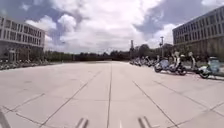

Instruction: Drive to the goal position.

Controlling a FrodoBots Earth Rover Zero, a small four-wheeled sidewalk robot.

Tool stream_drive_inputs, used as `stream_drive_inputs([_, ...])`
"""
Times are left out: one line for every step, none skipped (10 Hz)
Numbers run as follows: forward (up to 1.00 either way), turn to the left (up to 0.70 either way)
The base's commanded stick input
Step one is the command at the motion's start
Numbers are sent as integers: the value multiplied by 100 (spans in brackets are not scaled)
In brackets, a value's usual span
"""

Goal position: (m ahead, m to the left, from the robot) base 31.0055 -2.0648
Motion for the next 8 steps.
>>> stream_drive_inputs([50, 0])
stream_drive_inputs([50, 0])
stream_drive_inputs([50, 0])
stream_drive_inputs([50, 0])
stream_drive_inputs([50, 0])
stream_drive_inputs([50, 0])
stream_drive_inputs([50, 0])
stream_drive_inputs([50, 0])
